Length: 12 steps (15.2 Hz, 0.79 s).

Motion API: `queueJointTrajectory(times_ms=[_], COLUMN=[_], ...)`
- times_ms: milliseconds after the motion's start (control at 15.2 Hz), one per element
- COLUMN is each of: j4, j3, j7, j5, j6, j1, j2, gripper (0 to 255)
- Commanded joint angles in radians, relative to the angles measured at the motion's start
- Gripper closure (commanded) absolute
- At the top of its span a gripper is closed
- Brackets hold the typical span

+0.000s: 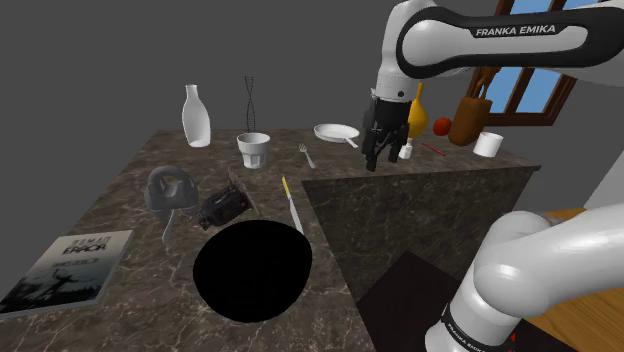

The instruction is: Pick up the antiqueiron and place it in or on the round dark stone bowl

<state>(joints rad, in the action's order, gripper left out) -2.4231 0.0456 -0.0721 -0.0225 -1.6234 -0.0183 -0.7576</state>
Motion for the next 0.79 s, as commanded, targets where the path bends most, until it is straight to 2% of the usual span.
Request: queueJointTrajectory(times_ms=[0, 726], j4=[0.0, 0.207], j3=[0.0, -0.139], j7=[0.0, -0.25], j5=[0.0, 0.148], j6=[0.0, -0.124], j1=[0.0, -0.052], j2=[0.0, 0.336], gripper=[0, 0])
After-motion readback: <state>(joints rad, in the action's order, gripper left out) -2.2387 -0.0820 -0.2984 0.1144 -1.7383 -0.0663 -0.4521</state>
